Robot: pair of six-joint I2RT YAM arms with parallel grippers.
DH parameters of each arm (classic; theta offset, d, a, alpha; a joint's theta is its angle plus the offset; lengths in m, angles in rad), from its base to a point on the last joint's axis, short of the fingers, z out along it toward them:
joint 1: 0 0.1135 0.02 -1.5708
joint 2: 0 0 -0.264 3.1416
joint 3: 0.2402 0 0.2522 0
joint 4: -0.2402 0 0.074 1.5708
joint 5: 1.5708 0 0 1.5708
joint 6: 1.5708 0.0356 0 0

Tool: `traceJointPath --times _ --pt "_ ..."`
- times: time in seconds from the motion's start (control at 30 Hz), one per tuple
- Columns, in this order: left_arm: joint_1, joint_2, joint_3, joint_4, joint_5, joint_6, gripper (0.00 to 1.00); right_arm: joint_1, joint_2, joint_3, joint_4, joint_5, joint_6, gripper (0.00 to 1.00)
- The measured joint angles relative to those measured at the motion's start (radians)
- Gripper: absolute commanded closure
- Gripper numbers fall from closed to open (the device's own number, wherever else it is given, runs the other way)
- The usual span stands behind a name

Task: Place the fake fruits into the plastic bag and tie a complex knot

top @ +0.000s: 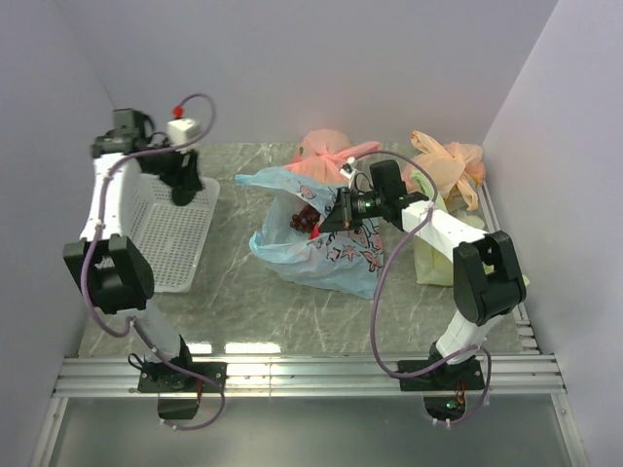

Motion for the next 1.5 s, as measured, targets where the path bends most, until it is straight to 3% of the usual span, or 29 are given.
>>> traceJointPath --times 0.2,0.33,0.37,0.43,0.47,0.53,0.57,0.6,0.67,0.87,1.1,1.2,1.5 --pt "-0.356 -0.058 -0.174 0.319 0.124 -0.232 1.00 -0.013 0.000 0.046 -0.031 -0.007 -0.005 1.00" --pt "-0.523 -0.047 -0.286 0.483 0.156 -0.340 0.96 -0.029 0.000 0.066 -0.042 -0.010 0.000 1.00" --pt "-0.556 -0.036 -0.295 0.515 0.160 -0.364 0.83 -0.033 0.000 0.068 -0.042 -0.013 0.002 1.00" --pt "-0.612 -0.007 -0.298 0.575 0.162 -0.409 0.66 -0.041 0.000 0.068 -0.041 -0.018 0.011 1.00" --pt "-0.637 0.011 -0.298 0.608 0.163 -0.432 0.52 -0.044 0.000 0.068 -0.041 -0.019 0.016 1.00" --pt "-0.666 0.039 -0.297 0.639 0.161 -0.460 0.42 -0.051 0.000 0.068 -0.042 -0.022 0.019 1.00" --pt "-0.676 0.052 -0.293 0.638 0.160 -0.468 0.28 -0.055 0.000 0.068 -0.042 -0.022 0.019 1.00" --pt "-0.681 0.062 -0.287 0.634 0.156 -0.470 0.05 -0.058 0.000 0.068 -0.044 -0.022 0.019 1.00" --pt "-0.682 0.074 -0.262 0.608 0.137 -0.469 0.01 -0.063 0.000 0.068 -0.049 -0.022 0.015 1.00" --pt "-0.605 0.025 -0.157 0.523 0.129 -0.462 0.01 -0.067 0.000 0.062 -0.069 -0.022 -0.018 1.00" --pt "-0.337 -0.148 -0.140 0.512 0.112 -0.490 0.04 -0.068 0.000 0.061 -0.109 -0.022 -0.071 1.00" --pt "-0.252 -0.184 -0.140 0.496 0.083 -0.435 0.02 -0.068 0.000 0.062 -0.127 -0.022 -0.093 1.00" --pt "-0.239 -0.112 -0.273 0.460 0.081 -0.272 0.01 -0.068 0.011 0.097 -0.186 -0.024 -0.141 1.00"
